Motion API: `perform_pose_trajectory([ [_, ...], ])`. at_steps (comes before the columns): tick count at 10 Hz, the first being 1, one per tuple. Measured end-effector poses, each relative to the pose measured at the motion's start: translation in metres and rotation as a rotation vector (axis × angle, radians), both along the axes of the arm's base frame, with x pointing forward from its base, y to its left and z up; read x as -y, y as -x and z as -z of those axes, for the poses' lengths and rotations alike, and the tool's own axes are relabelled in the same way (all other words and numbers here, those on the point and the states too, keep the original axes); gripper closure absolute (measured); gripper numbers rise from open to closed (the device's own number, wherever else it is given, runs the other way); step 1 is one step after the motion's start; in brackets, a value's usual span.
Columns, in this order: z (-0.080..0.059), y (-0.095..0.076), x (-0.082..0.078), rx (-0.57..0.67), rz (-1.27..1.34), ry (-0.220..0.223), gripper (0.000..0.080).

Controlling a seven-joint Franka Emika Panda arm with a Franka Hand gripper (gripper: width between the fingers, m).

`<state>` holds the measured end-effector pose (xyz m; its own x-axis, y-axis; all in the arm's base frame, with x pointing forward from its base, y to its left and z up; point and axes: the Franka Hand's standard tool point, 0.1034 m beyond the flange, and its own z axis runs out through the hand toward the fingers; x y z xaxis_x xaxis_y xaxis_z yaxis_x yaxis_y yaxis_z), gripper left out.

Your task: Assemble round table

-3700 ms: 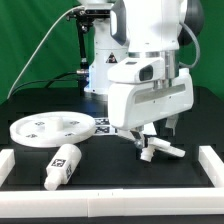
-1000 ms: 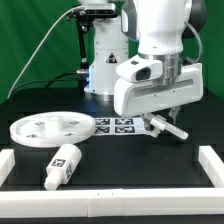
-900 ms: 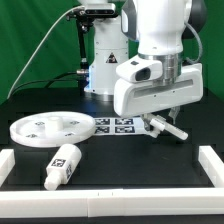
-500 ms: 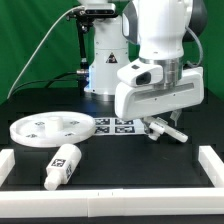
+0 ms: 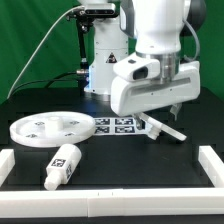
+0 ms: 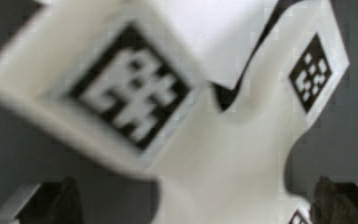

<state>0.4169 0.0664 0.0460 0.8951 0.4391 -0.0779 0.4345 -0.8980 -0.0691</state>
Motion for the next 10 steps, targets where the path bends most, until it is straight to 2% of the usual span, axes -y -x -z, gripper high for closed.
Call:
perform_pose_trajectory([
  [3,-0.026,-0.004,0.027,0.002,-0.07,-0.004,0.0151],
  [4,-0.025,0.006,0.038,-0.002,-0.081,-0.005,0.0151],
  [5,-0.027,0.005,0.041,-0.007,-0.074,-0.005,0.0151],
  [9,-0.025,0.005,0.041,-0.01,-0.078,-0.005,0.0151],
  [10,-0.028,0.007,0.059,-0.023,-0.143,-0.014,0.0151],
])
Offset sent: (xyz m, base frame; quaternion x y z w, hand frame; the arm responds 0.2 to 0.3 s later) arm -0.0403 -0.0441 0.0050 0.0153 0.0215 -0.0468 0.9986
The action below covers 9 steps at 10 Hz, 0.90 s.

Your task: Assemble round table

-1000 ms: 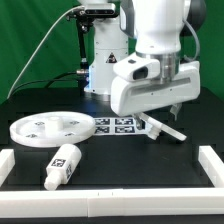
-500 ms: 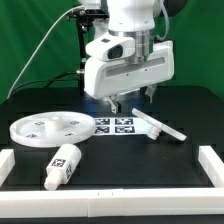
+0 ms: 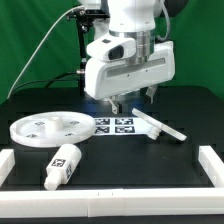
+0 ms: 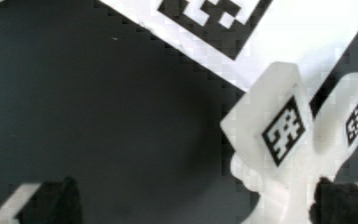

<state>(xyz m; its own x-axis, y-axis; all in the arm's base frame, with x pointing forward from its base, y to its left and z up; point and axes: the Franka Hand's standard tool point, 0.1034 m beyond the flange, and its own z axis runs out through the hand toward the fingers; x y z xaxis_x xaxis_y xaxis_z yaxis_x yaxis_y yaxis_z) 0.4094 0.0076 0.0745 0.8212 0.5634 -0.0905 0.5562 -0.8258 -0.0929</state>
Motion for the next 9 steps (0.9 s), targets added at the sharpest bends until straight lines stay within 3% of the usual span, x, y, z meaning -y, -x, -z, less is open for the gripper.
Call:
perform_pose_trajectory([
  [1,-0.007,0.001,0.031,-0.005,-0.026,-0.006,0.0151],
  [3,-0.004,0.005,0.079,0.015,-0.084,-0.008,0.0151],
  [4,-0.001,0.006,0.087,0.021,-0.073,-0.006,0.0151],
  [7,0.0,0.004,0.086,0.032,-0.102,-0.007,0.0151],
  [9,0.019,0.017,0.118,0.073,-0.193,0.006,0.0151],
])
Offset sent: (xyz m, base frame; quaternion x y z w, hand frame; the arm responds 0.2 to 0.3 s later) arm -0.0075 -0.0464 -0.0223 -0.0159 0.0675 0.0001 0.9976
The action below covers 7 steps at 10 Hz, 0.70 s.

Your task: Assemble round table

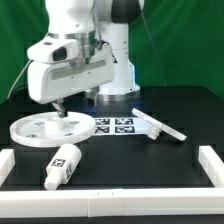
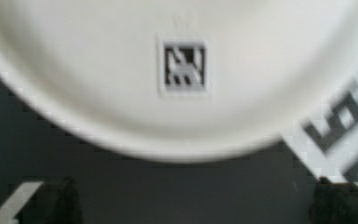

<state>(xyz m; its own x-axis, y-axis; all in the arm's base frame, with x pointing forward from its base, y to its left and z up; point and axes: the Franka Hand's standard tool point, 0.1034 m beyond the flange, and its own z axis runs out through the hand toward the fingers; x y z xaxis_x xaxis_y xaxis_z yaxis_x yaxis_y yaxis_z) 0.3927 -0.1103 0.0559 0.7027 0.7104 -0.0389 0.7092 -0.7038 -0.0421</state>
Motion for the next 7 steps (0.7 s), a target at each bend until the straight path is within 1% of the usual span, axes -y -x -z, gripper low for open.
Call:
perform_pose_trajectory([
  [1,0.007,0.005,0.015,0.007,-0.028,0.006,0.0151],
  [2,0.017,0.012,0.028,0.039,-0.042,0.023,0.0151],
  [3,0.021,0.018,0.032,0.024,-0.026,0.018,0.0151],
  [4,0.02,0.016,0.032,0.028,-0.029,0.019,0.0151],
  [6,0.021,0.017,0.032,0.025,-0.027,0.019,0.0151],
  [7,0.023,0.024,0.036,0.021,-0.021,0.021,0.0151],
])
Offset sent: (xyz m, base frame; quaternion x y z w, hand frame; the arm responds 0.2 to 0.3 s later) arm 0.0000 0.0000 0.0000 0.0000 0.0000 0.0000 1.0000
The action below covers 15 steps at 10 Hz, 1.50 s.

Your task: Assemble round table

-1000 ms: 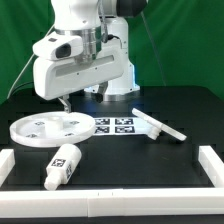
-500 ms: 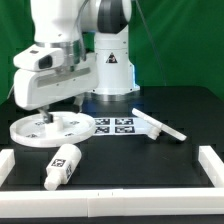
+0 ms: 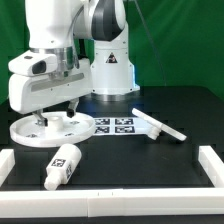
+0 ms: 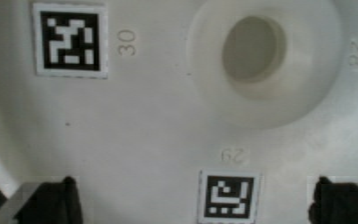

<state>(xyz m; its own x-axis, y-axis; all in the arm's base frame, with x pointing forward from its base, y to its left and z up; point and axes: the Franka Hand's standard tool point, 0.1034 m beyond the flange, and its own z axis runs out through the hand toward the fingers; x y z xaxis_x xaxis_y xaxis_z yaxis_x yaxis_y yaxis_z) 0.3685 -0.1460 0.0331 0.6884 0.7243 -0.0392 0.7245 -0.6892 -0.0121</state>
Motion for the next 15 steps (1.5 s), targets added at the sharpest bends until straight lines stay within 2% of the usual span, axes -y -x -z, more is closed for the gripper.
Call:
perform_pose_trajectory([
  [2,0.012,0.032,0.016,-0.014,0.005,0.007,0.0151],
  [3,0.018,0.038,0.02,-0.027,0.018,0.004,0.0151],
  [5,0.025,0.046,0.017,-0.03,0.018,0.006,0.0151],
  [7,0.025,0.045,0.017,-0.03,0.019,0.006,0.0151],
  [8,0.026,0.045,0.017,-0.03,0.019,0.006,0.0253],
  [9,0.026,0.045,0.017,-0.03,0.019,0.006,0.0388],
  [13,0.025,0.044,0.016,-0.031,0.017,0.006,0.0399],
  [14,0.016,0.038,0.013,-0.036,0.007,-0.002,0.0399],
  [15,0.0,0.026,0.006,-0.044,0.011,-0.013,0.0399],
])
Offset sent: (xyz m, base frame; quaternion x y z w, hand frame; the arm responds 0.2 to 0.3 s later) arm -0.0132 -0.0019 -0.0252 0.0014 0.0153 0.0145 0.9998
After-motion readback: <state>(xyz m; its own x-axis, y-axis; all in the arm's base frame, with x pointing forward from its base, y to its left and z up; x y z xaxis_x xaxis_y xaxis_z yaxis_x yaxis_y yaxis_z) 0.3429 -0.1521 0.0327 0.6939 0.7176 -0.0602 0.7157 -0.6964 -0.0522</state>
